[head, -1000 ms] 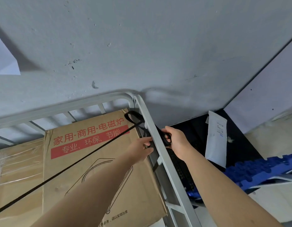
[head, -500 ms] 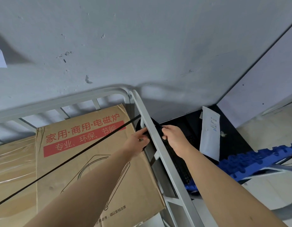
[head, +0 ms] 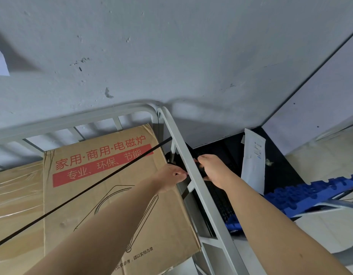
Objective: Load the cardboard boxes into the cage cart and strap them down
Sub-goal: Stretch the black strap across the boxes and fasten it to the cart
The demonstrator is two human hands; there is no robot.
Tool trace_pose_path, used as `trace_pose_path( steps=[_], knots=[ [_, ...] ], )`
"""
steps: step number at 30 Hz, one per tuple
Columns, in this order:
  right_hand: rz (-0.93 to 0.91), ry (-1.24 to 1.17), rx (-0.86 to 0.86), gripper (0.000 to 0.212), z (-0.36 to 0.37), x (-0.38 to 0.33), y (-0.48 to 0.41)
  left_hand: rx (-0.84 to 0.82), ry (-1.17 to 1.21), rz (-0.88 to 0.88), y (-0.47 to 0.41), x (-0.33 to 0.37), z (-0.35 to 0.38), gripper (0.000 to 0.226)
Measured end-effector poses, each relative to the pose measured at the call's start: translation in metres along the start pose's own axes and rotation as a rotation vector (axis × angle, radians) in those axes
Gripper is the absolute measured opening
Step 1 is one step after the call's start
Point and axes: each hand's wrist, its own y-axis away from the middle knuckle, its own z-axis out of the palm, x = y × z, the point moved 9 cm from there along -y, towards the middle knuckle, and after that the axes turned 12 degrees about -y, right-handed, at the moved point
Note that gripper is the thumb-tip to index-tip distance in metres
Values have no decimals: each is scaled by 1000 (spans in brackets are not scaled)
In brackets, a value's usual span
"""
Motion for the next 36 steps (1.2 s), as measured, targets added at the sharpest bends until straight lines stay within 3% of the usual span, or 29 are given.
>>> trace_pose_path(
  steps=[3, 7, 11, 16, 19, 22, 25, 27, 32, 36],
  knots=[
    [11, -21, -20, 30, 0, 0, 1, -31, -145, 13, 11, -5, -7, 48],
    [33, -18, -44, 32, 5, 0, 4, -91, -490, 114, 31, -4, -7, 44],
    [49, 37, -3, 32, 5, 0, 3, -39, -639, 171, 49, 12, -5, 32],
    [49, 114, 30, 33, 10, -2, 13, 247, -442, 292, 97, 28, -47, 42],
    [23, 108, 50, 20, 10, -6, 25, 258, -282, 376, 146, 28, -57, 43],
    [37, 129, 36, 16, 12, -6, 43, 240, -29, 247, 194, 12, -65, 52],
    [37, 248, 14, 12, 22, -7, 67, 348, 118, 158, 244, -8, -95, 51],
    [6, 314, 21, 13, 30, -10, 85, 365, 82, 91, 276, -24, -106, 49],
    [-108, 299, -75, 51, 78, -13, 138, 304, -89, -108, 352, -70, -97, 46],
    [-217, 373, -205, 46, 139, -13, 184, 304, -102, -190, 408, -99, -96, 45]
  ],
)
